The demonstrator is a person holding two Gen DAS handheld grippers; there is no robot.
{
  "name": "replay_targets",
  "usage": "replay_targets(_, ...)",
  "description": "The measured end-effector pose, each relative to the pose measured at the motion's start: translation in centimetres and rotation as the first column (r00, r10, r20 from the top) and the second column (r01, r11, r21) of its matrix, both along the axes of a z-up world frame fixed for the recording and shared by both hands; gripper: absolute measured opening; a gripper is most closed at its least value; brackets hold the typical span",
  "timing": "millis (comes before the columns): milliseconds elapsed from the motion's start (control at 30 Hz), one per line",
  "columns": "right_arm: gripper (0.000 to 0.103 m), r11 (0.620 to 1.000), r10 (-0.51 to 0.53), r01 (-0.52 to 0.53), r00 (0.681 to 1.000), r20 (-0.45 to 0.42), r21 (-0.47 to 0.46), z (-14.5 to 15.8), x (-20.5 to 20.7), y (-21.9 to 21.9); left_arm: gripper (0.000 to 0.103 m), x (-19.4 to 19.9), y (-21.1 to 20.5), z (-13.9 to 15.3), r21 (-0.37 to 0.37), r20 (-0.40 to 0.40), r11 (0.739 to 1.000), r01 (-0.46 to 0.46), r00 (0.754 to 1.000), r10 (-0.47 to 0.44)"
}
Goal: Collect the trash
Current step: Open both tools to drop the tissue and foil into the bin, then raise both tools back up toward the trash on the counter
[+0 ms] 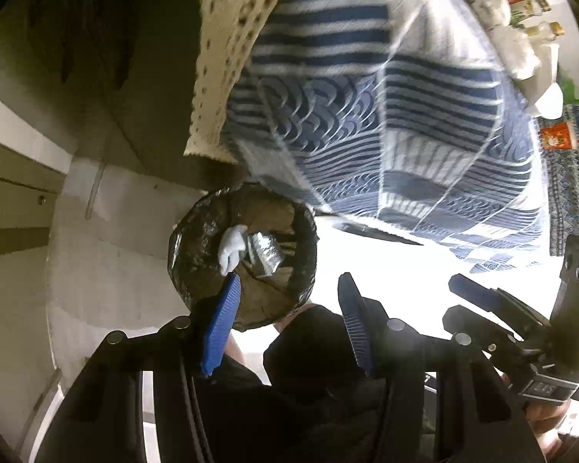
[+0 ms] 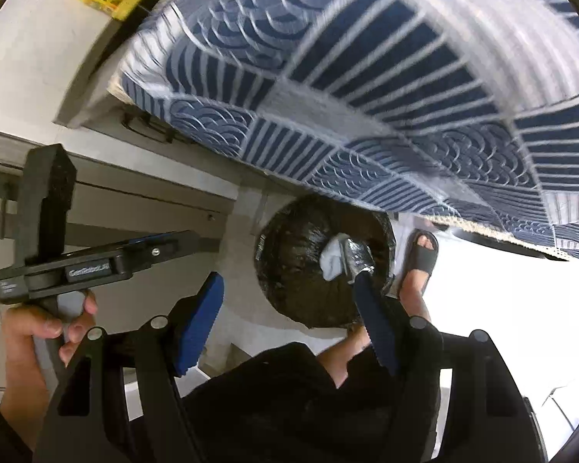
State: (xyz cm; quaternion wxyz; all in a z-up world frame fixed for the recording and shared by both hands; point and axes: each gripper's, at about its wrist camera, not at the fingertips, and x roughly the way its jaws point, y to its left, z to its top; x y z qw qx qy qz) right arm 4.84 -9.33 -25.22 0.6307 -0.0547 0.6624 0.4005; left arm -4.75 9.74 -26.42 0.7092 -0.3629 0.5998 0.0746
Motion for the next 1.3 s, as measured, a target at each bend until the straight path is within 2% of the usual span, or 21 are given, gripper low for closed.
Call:
replay_targets(200, 0.072, 0.998, -0.040, 0.036, 0.996, 0.083, 0.046, 4.1, 0.8, -1.3, 0.051, 1.4, -0.5, 4.1, 0.047, 0.076, 0.998, 0.043, 0.996, -0.047)
replay_targets(433, 0.072, 0.990, -0.106, 0.087, 0.977, 0.186, 0.110, 9.1, 2.4, -2.9, 0.051, 3.2, -1.5, 9.1, 0.125, 0.169, 0.987, 0.101, 0.978, -0.122)
replay_targets(500, 0.075, 0.985, -0.136, 0.110, 0.970, 0.203, 0.133, 10.6, 3.2, -3.5, 0.057, 3.9, -1.9, 10.6, 0.154, 0.189, 0.979, 0.133, 0.969, -0.161)
replay_targets(533, 0.081, 0.982, -0.151, 0.121, 0.964, 0.221, 0.145, 11.5, 3.4, -3.9, 0.057, 4.2, -2.1, 11.4, 0.166, 0.199, 0.976, 0.142, 0.964, -0.174)
replay_targets(633, 0.082, 0.974, -0.186, 0.136, 0.939, 0.290, 0.184, 14.2, 4.2, -4.9, 0.057, 4.8, -2.5, 13.5, 0.195, 0.236, 0.968, 0.155, 0.951, -0.200)
replay_targets(700, 0.083, 0.968, -0.206, 0.146, 0.924, 0.322, 0.203, 15.6, 4.5, -5.4, 0.066, 5.2, -2.5, 15.1, 0.213, 0.271, 0.965, 0.154, 0.940, -0.210)
replay_targets(767, 0.084, 0.962, -0.233, 0.160, 0.906, 0.355, 0.223, 17.1, 5.0, -6.3, 0.066, 5.6, -2.7, 16.4, 0.227, 0.296, 0.960, 0.166, 0.927, -0.231)
replay_targets(867, 0.089, 0.951, -0.271, 0.185, 0.886, 0.375, 0.249, 18.6, 5.7, -7.3, 0.067, 6.1, -3.5, 17.6, 0.242, 0.316, 0.952, 0.190, 0.912, -0.262)
replay_targets(967, 0.092, 0.939, -0.306, 0.213, 0.876, 0.373, 0.271, 19.9, 6.7, -8.8, 0.075, 6.6, -4.0, 18.8, 0.254, 0.339, 0.947, 0.196, 0.899, -0.277)
replay_targets(1033, 0.094, 0.930, -0.334, 0.235, 0.863, 0.380, 0.283, 20.4, 7.3, -9.7, 0.076, 7.1, -4.1, 19.5, 0.256, 0.353, 0.948, 0.189, 0.894, -0.274)
replay_targets(1167, 0.095, 0.926, -0.345, 0.241, 0.853, 0.393, 0.290, 21.5, 8.7, -10.9, 0.076, 8.0, -4.9, 20.9, 0.276, 0.381, 0.944, 0.182, 0.881, -0.281)
replay_targets(1300, 0.095, 0.928, -0.336, 0.227, 0.853, 0.398, 0.296, 22.0, 10.3, -11.4, 0.082, 9.2, -5.7, 21.7, 0.268, 0.395, 0.950, 0.159, 0.882, -0.259)
